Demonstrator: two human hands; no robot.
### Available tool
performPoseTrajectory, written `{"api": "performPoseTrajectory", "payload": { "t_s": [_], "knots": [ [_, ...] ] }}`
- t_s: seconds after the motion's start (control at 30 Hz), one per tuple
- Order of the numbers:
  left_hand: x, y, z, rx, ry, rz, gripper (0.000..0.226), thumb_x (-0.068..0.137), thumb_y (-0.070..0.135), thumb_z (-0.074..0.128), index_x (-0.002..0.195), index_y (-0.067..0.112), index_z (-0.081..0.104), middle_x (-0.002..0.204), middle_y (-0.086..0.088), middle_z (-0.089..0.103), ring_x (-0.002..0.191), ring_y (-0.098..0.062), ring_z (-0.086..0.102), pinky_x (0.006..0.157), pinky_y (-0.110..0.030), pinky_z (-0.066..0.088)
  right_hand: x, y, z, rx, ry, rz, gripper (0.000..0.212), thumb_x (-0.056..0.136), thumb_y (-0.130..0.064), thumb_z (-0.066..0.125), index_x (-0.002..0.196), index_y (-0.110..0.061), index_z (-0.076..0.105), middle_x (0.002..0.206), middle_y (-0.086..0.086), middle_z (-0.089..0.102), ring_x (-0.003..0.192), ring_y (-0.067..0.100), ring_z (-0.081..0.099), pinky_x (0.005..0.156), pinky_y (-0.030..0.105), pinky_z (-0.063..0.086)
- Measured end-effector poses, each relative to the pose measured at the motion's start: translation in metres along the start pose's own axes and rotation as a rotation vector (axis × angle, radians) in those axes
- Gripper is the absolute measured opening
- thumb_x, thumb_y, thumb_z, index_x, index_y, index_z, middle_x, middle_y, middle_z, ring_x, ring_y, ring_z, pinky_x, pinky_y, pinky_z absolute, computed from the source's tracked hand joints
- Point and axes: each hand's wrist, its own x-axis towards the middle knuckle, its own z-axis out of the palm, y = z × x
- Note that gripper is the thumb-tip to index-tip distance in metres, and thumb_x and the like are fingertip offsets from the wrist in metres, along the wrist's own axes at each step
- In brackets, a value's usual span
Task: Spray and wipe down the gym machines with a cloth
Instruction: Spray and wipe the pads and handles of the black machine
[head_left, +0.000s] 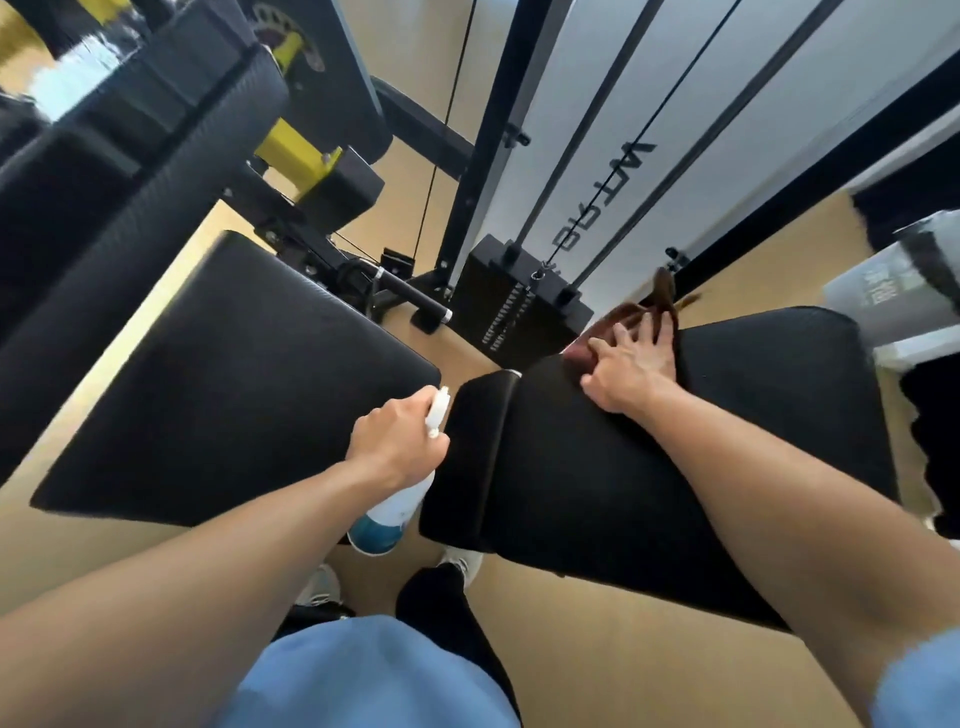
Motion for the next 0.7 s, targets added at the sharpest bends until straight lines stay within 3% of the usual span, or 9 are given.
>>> {"api": "performPoseTrajectory", "payload": {
  "t_s": [0.13, 0.27, 0.4, 0.47, 0.57, 0.7],
  "knots": [
    [0.000, 0.027, 0.006, -0.054, -0.036, 0.052, 0.022, 0.091, 0.025, 0.055, 0.113, 0.026, 0.053, 0.082, 0.006, 0.059, 0.072, -0.019, 0.055, 0.074, -0.036, 0.043, -0.057, -0.027, 0.028, 0.026, 0.069, -0.088, 0.062, 0.102, -0.052, 0.032, 0.160, -0.031, 0.034, 0.173, 0.005, 0.017, 0.159, 0.041, 0.001, 0.123, 0.063, -0.007],
    [0.007, 0.052, -0.001, -0.146, -0.029, 0.086, 0.023, 0.090, 0.027, 0.056, 0.113, 0.031, 0.053, 0.086, 0.005, 0.061, 0.079, -0.023, 0.059, 0.072, -0.035, 0.044, -0.127, -0.080, 0.061, 0.182, 0.005, -0.371, 0.051, 0.104, -0.049, 0.037, 0.144, -0.027, 0.059, 0.157, 0.003, 0.048, 0.153, 0.038, 0.025, 0.125, 0.059, 0.001],
    [0.011, 0.064, -0.010, -0.183, -0.009, 0.148, 0.023, 0.091, 0.026, 0.057, 0.113, 0.030, 0.054, 0.087, 0.005, 0.059, 0.078, -0.021, 0.055, 0.073, -0.033, 0.040, -0.167, -0.099, 0.081, 0.091, -0.091, -0.541, 0.050, 0.105, -0.049, 0.042, 0.143, -0.025, 0.060, 0.149, 0.003, 0.056, 0.145, 0.033, 0.038, 0.126, 0.057, 0.006],
    [0.013, 0.066, -0.017, -0.169, 0.000, 0.177, 0.024, 0.091, 0.025, 0.057, 0.115, 0.029, 0.054, 0.088, 0.005, 0.061, 0.077, -0.021, 0.056, 0.073, -0.034, 0.041, -0.151, -0.077, 0.066, 0.121, -0.018, -0.495, 0.051, 0.102, -0.054, 0.042, 0.138, -0.026, 0.064, 0.142, 0.000, 0.061, 0.140, 0.030, 0.042, 0.125, 0.053, 0.010],
    [0.013, 0.070, -0.022, -0.113, -0.010, 0.207, 0.027, 0.090, 0.024, 0.056, 0.116, 0.029, 0.054, 0.087, 0.004, 0.061, 0.078, -0.024, 0.058, 0.072, -0.035, 0.042, -0.122, -0.026, 0.029, 0.053, 0.084, -0.282, 0.050, 0.099, -0.059, 0.044, 0.131, -0.028, 0.066, 0.139, -0.001, 0.059, 0.135, 0.027, 0.044, 0.116, 0.050, 0.023],
    [0.004, 0.078, -0.020, -0.071, -0.058, 0.237, 0.029, 0.090, 0.027, 0.056, 0.118, 0.030, 0.053, 0.087, 0.005, 0.059, 0.079, -0.024, 0.057, 0.073, -0.037, 0.044, -0.109, 0.011, -0.011, -0.090, 0.074, -0.054, 0.059, 0.093, -0.072, 0.047, 0.127, -0.029, 0.068, 0.134, 0.003, 0.054, 0.127, 0.029, 0.044, 0.100, 0.051, 0.030]
  ]
}}
